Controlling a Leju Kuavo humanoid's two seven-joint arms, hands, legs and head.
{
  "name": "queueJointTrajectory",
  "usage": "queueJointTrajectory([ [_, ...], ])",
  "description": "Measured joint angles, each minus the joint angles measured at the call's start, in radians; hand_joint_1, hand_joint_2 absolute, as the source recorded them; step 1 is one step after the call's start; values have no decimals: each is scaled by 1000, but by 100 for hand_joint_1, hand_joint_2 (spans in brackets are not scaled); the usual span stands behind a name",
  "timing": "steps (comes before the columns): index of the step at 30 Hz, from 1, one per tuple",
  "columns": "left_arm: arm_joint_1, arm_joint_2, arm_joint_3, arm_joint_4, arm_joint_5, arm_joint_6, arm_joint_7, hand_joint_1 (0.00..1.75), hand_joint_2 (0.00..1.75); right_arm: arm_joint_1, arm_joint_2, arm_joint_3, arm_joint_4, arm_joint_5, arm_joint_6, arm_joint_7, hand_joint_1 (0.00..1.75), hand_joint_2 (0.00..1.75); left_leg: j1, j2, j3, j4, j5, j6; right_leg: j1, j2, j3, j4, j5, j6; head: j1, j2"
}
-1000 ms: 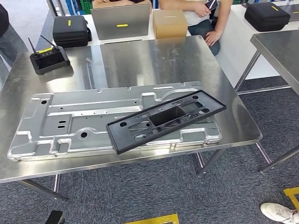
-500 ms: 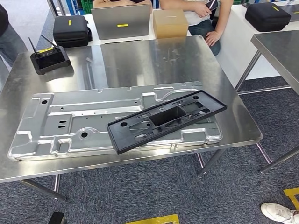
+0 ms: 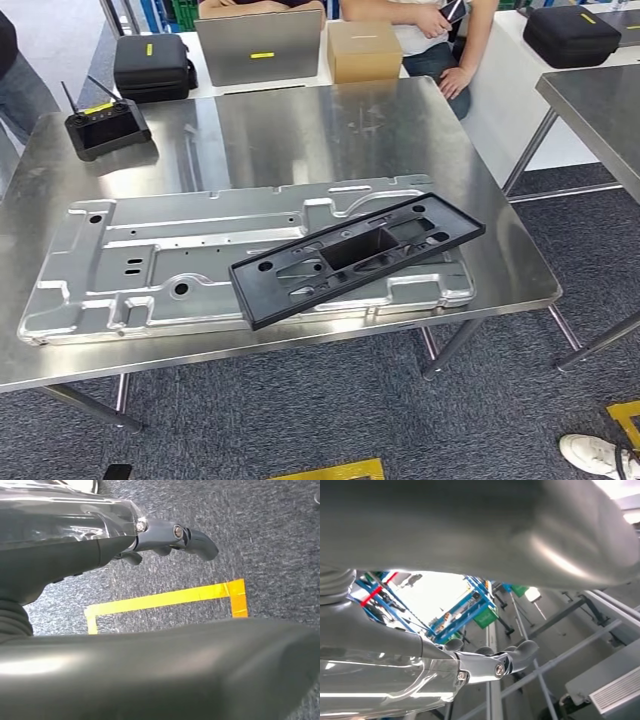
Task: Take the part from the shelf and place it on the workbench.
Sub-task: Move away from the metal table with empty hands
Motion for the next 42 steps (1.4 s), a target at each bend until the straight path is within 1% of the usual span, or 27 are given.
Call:
queueJointTrajectory([
  [4,1,0,11,0,2,6,5,0,0,55,60,11,-19,24,-4,-31,0,0,-6,0,0,1,-2,8,-6,0,1,-2,1,9,0,0],
  [7,0,-1,15,0,2,8,5,0,0,80,88,26,-25,33,-12,-41,0,0,-1,4,7,-17,13,23,-5,2,3,3,-9,19,0,0],
  [9,-1,-1,18,0,2,9,4,0,0,93,102,35,-25,35,-14,-42,0,0,7,9,11,-32,22,32,-5,3,-23,67,-61,20,0,0],
  [11,0,-1,21,0,2,9,3,0,0,103,114,47,-23,38,-15,-42,0,0,9,11,9,-35,25,34,-7,3,-72,182,-120,24,0,0],
  [12,1,-1,21,0,2,9,2,0,0,108,120,53,-22,40,-15,-42,0,0,10,12,7,-34,26,33,-8,3,-89,223,-131,28,0,0],
  [13,1,-1,21,0,2,9,2,0,0,112,124,58,-20,41,-15,-42,0,0,11,12,7,-34,27,30,-10,3,-91,233,-121,33,0,0],
  [14,1,-2,21,0,2,9,2,0,0,114,128,63,-20,42,-14,-42,0,0,13,12,6,-34,29,27,-12,2,-74,203,-93,38,0,0],
  [16,0,-3,22,0,2,9,0,0,0,117,133,72,-18,44,-12,-41,0,0,18,12,5,-30,32,17,-16,3,-6,71,-27,48,0,0],
  [18,-1,-3,22,0,4,9,-3,0,0,122,138,82,-15,47,-7,-40,0,0,17,9,3,-26,37,3,-15,9,34,-14,7,41,0,0],
  [21,1,-4,25,0,10,9,-8,0,0,133,150,103,-10,51,0,-39,0,0,18,4,-2,-25,49,-18,-12,11,25,-20,16,15,0,0],
  [22,1,-5,26,0,11,9,-9,0,0,137,155,112,-8,53,1,-39,0,0,19,3,-6,-20,39,-24,-13,8,19,-20,21,5,-1,0],
  [23,1,-5,27,0,12,9,-10,0,0,142,161,120,-6,55,3,-39,0,0,20,2,-13,0,14,-30,-14,5,12,-21,28,-6,-1,0],
  [24,1,-5,29,0,12,9,-10,0,0,148,167,128,-4,57,4,-39,0,0,21,2,-25,39,-25,-34,-14,1,2,-21,36,-14,-1,0],
  [26,0,-6,33,0,12,10,-10,0,0,160,180,145,3,61,6,-39,0,0,22,2,-54,157,-115,-41,-11,-3,-19,-20,50,-22,-2,0],
  [27,0,-6,35,0,13,10,-11,0,0,165,188,153,7,62,6,-39,0,0,22,2,-60,206,-140,-42,-9,-5,-29,-19,57,-23,-2,0],
  [28,0,-6,37,0,13,11,-11,0,0,170,195,161,12,61,6,-39,0,0,21,2,-52,225,-143,-40,-7,-7,-39,-18,63,-22,-2,0],
  [29,0,-6,38,0,13,12,-11,0,0,174,202,168,17,60,6,-39,0,0,20,2,-26,209,-128,-36,-5,-9,-47,-16,69,-22,-2,0],
  [30,0,-6,39,0,14,13,-11,0,0,178,209,174,21,57,8,-38,0,0,18,2,16,156,-102,-29,-2,-9,-54,-15,74,-21,-2,0],
  [32,-2,-5,41,0,14,16,-12,0,0,184,223,184,29,48,12,-34,0,0,10,2,116,8,-62,-9,1,-11,-63,-12,83,-18,-1,0],
  [33,-3,-5,42,0,14,18,-12,0,0,186,230,189,33,43,16,-31,0,0,5,1,149,-47,-54,-2,2,-12,-66,-12,89,-14,-1,0],
  [34,-3,-4,43,0,14,18,-12,0,0,187,237,193,38,39,19,-27,0,0,1,1,165,-78,-53,3,1,-12,-69,-11,95,-9,-1,0],
  [36,-4,-5,45,0,14,19,-13,0,0,192,252,200,50,32,29,-19,0,0,-1,2,163,-92,-48,8,-1,-12,-76,-11,106,4,-1,0],
  [37,-4,-5,46,0,14,19,-13,0,0,195,260,202,57,27,37,-13,0,0,1,5,158,-98,-41,12,-1,-10,-81,-7,100,9,-1,0],
  [38,-5,-5,46,0,14,20,-13,0,0,198,268,203,67,23,46,-8,0,0,3,7,150,-103,-33,17,-1,-7,-89,7,80,12,0,0],
  [40,-5,-6,48,0,14,21,-13,0,0,201,286,205,93,14,73,10,0,0,6,13,129,-104,-15,24,-1,-3,-115,85,0,14,1,0],
  [41,-4,-7,50,0,13,22,-13,0,0,202,298,205,109,12,89,18,0,0,5,15,115,-100,-8,27,-1,-2,-130,145,-42,16,2,0],
  [42,-4,-7,51,0,13,22,-13,0,0,202,310,206,125,10,104,25,0,0,4,17,101,-94,-1,27,-1,-2,-142,202,-69,18,2,0],
])
